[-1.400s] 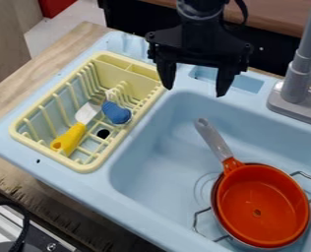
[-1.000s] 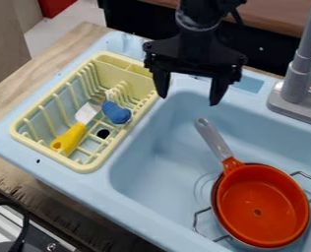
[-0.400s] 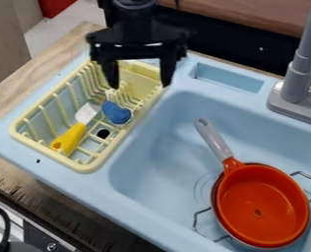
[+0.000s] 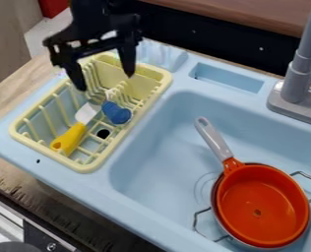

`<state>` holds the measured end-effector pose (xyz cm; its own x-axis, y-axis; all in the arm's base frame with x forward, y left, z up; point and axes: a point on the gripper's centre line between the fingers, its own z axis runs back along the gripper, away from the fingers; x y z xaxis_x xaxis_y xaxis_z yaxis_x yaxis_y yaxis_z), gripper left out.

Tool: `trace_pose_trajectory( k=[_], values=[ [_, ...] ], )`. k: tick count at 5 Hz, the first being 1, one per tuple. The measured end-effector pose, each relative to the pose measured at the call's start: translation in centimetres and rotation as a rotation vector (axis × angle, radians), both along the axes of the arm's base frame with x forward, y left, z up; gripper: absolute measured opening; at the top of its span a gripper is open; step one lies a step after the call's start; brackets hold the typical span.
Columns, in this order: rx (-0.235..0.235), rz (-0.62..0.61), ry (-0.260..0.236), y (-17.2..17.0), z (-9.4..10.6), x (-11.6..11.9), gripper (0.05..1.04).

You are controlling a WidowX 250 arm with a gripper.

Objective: Move the pork to the upper right side of the sink

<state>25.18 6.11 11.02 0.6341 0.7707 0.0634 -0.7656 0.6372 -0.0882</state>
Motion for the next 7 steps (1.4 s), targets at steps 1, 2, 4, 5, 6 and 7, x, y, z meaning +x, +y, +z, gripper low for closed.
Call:
trace_pose_trajectory(
  k=[1, 2, 4, 5, 6, 7],
  values=[
    [-0.061, 0.078, 0.054, 0.2, -1.4, -0.3, 0.996],
    [-0.077, 0.122, 0.026, 0.9, -1.8, 0.2, 0.996],
    [-0.081, 0.166, 0.067, 1.2, -2.6, 0.5, 0.996],
    [-0.131, 0.198, 0.077, 0.9, -3.6, -0.4, 0.996],
    [-0.164, 0.206, 0.084, 0.3, -4.6, -1.6, 0.996],
    [-0.144, 0.188, 0.058, -0.3, -5.0, -2.4, 0.996]
  ],
)
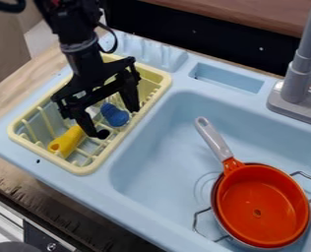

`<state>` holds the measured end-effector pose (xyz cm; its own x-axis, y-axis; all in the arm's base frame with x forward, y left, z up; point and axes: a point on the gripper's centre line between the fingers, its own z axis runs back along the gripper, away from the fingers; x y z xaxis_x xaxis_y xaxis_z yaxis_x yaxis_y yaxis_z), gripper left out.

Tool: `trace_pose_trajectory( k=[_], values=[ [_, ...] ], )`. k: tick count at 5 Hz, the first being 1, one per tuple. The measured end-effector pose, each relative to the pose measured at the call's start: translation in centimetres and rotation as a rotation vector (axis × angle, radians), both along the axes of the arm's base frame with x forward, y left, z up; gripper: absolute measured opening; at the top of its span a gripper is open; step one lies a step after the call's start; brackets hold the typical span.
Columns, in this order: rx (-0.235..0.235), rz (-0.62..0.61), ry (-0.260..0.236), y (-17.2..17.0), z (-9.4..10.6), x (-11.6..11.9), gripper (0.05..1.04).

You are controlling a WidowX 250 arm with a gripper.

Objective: Move the pork to the upper right side of the sink

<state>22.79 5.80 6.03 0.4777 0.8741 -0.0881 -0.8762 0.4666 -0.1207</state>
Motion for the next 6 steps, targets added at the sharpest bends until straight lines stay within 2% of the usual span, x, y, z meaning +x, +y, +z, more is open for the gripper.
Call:
trace_pose_trajectory(
  k=[1, 2, 3, 4, 5, 6],
  values=[
    [0.019, 0.007, -0.022, -0.6, -1.2, 0.1, 0.967],
    [0.0, 0.037, -0.045, -0.8, -1.4, 0.4, 0.727],
    [-0.039, 0.049, -0.057, -1.0, -1.5, 0.8, 0.462],
    [-0.045, 0.041, -0.06, -1.0, -1.4, 0.9, 0.387],
    [-0.093, 0.039, -0.07, -1.0, -1.1, 0.9, 0.386],
    [-0.103, 0.005, -0.06, -0.7, 0.4, 0.6, 0.386]
  ],
)
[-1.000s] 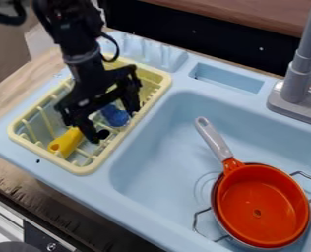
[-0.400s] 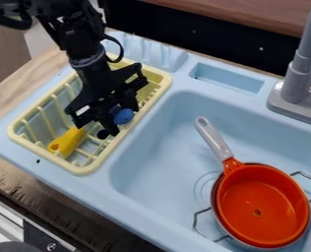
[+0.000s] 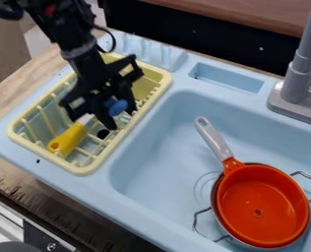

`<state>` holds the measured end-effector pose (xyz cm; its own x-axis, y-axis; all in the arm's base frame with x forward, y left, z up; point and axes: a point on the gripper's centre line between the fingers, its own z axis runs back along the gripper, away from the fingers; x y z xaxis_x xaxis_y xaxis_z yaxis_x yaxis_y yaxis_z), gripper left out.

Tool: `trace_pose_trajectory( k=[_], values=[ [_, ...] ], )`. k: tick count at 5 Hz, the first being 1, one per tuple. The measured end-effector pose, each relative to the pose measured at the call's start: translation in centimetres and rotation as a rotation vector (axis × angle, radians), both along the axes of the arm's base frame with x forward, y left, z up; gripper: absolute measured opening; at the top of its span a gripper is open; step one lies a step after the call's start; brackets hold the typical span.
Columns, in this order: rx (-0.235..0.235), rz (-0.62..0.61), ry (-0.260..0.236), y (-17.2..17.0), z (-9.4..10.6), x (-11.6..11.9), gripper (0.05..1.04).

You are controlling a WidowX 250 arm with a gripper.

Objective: Move the pork to the upper right side of the sink

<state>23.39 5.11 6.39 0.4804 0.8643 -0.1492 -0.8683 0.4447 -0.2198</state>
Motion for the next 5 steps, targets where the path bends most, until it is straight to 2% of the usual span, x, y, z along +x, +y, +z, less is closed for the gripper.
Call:
trace_pose_trajectory(
  k=[2, 4, 5],
  values=[
    [-0.003, -0.014, 0.007, -1.5, 3.2, 0.0, 0.386],
    [-0.001, -0.006, 0.004, -4.4, 5.2, 3.0, 0.386],
    [0.029, 0.091, -0.021, -6.1, 5.7, 4.8, 0.386]
  ],
)
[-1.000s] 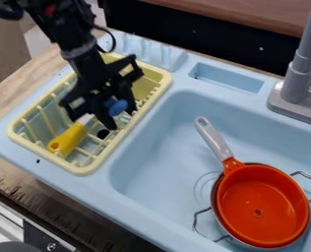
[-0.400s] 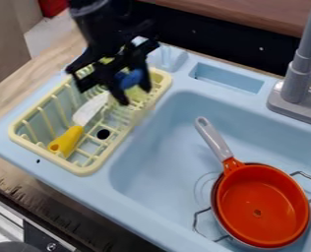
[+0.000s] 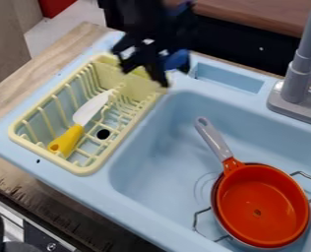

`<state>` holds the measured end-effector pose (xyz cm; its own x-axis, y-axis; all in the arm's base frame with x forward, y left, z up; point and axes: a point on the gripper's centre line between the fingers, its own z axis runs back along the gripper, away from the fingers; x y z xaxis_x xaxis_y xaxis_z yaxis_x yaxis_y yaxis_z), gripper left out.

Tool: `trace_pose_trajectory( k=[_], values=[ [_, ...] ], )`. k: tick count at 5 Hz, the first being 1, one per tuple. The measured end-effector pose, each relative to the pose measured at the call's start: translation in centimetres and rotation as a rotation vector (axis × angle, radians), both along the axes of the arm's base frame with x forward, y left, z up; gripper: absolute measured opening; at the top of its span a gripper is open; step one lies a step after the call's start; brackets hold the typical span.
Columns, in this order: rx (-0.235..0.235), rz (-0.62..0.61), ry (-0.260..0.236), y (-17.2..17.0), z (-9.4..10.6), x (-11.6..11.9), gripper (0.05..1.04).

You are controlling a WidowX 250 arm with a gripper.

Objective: Move the pork to the upper right side of the sink

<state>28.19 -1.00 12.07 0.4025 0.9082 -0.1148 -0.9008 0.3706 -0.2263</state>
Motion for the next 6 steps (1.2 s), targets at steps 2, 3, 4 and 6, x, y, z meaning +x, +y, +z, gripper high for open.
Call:
trace_pose_trajectory(
  k=[2, 3, 4, 6],
  values=[
    [0.109, 0.282, -0.005, -1.9, -0.5, 3.3, 0.386],
    [0.182, 0.394, -0.001, -2.3, -1.4, 4.7, 0.386],
    [0.233, 0.423, 0.005, -2.5, -2.3, 5.7, 0.386],
    [0.28, 0.423, -0.006, -2.2, -3.2, 7.1, 0.386]
  ],
)
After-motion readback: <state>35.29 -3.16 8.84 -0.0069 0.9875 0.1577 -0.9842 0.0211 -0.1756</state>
